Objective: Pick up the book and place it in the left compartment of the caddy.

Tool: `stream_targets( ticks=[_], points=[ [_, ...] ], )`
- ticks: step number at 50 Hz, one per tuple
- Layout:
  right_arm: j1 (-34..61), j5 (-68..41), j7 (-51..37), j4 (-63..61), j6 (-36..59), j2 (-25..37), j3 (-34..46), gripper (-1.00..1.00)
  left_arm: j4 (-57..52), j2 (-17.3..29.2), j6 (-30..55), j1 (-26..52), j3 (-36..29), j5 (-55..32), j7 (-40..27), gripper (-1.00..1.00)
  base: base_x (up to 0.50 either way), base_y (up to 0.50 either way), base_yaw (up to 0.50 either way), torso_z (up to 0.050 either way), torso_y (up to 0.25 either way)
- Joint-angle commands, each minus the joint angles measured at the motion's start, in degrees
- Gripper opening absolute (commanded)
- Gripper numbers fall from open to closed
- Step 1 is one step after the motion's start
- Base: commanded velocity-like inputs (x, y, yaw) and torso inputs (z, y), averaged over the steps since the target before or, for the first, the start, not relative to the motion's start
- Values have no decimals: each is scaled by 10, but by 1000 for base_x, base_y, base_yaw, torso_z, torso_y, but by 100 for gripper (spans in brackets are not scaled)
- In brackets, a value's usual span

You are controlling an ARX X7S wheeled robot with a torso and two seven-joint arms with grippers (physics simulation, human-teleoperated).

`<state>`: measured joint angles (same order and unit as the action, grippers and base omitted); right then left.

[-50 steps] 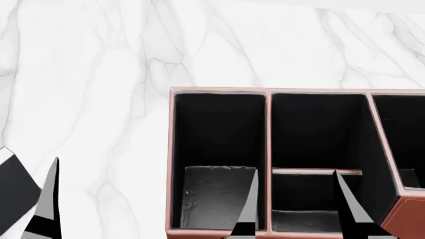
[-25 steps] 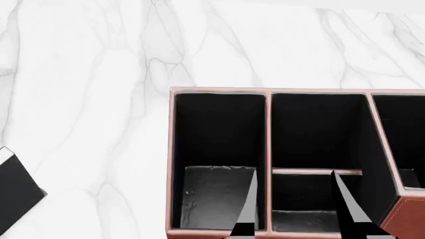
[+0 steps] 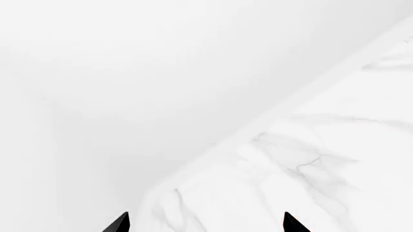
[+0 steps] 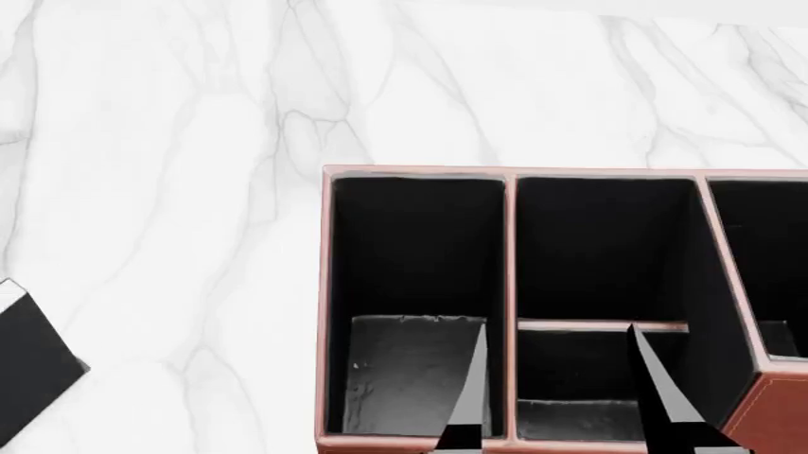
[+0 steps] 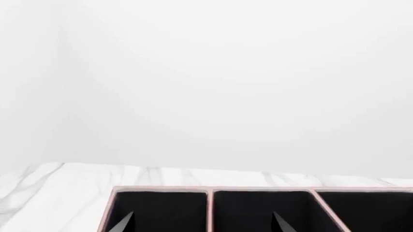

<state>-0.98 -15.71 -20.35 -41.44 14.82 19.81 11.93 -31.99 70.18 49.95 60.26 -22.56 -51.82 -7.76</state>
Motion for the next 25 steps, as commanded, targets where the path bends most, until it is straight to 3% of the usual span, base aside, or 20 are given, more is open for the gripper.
stream_targets(
  ticks=[1, 4, 17, 25],
  points=[
    [1, 13, 10, 3, -3, -9, -9, 100, 71, -25, 14, 51, -14, 14, 101, 100, 0, 0, 0, 0, 0],
    [1, 13, 9, 2, -2, -8, -8, 100, 93, -36, 17, 61, 3, -18, 111, 100, 0, 0, 0, 0, 0],
    [4, -6, 4, 1, -6, -11, -18, 100, 167, -59, 14, 82, -39, 41, 152, 100, 0, 0, 0, 0, 0],
    [7, -4, -5, 5, -2, -12, -20, 100, 191, -82, 25, 110, -52, 29, 200, 100, 0, 0, 0, 0, 0]
  ],
)
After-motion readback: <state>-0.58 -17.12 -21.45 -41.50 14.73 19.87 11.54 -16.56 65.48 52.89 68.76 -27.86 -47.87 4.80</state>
